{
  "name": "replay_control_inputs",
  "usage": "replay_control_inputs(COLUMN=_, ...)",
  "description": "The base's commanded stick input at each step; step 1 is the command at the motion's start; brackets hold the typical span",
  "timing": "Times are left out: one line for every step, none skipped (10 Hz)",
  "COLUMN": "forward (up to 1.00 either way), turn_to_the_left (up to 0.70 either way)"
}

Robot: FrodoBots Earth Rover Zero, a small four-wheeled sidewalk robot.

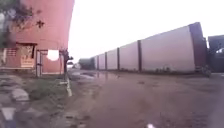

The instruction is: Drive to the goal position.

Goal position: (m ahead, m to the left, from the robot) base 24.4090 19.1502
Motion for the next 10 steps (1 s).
replay_control_inputs(forward=1.0, turn_to_the_left=-0.4)
replay_control_inputs(forward=1.0, turn_to_the_left=-0.4)
replay_control_inputs(forward=1.0, turn_to_the_left=-0.4)
replay_control_inputs(forward=1.0, turn_to_the_left=0.0)
replay_control_inputs(forward=1.0, turn_to_the_left=0.0)
replay_control_inputs(forward=1.0, turn_to_the_left=0.0)
replay_control_inputs(forward=1.0, turn_to_the_left=0.0)
replay_control_inputs(forward=1.0, turn_to_the_left=0.11)
replay_control_inputs(forward=1.0, turn_to_the_left=0.39)
replay_control_inputs(forward=1.0, turn_to_the_left=0.4)
